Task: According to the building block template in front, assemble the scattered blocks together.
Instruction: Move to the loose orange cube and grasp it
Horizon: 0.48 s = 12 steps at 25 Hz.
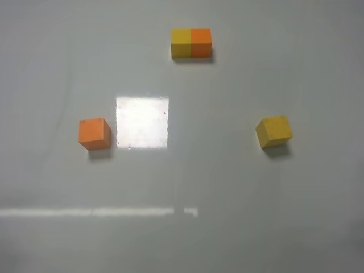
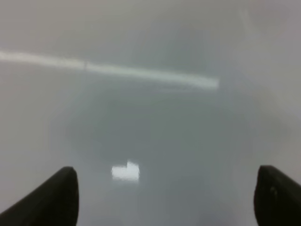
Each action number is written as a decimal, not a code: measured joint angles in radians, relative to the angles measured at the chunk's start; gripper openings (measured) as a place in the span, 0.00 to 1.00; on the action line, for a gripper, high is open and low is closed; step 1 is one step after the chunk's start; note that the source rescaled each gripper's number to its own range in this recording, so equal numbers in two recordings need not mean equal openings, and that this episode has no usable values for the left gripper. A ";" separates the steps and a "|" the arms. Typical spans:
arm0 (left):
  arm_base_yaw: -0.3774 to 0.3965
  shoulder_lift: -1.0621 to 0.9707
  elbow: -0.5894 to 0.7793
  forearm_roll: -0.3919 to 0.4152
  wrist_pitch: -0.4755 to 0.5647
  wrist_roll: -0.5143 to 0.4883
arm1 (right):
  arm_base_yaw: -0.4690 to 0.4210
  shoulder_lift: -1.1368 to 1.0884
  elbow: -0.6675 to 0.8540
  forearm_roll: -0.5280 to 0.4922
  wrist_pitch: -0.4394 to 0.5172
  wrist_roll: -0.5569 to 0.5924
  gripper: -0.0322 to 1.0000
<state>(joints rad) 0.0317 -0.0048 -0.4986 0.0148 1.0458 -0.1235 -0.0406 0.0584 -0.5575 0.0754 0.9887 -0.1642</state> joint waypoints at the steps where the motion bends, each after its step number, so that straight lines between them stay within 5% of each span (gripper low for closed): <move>1: 0.000 0.000 0.000 0.000 0.000 0.000 | 0.000 0.029 -0.021 0.000 0.002 -0.034 0.75; 6: 0.000 0.000 0.000 -0.001 0.000 0.000 | 0.006 0.261 -0.171 0.000 0.026 -0.195 0.96; 12: 0.000 0.000 0.000 -0.001 0.000 0.000 | 0.167 0.469 -0.420 -0.030 0.106 -0.354 1.00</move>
<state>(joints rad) 0.0317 -0.0048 -0.4986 0.0138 1.0458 -0.1231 0.1261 0.5274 -0.9777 0.0457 1.0947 -0.5178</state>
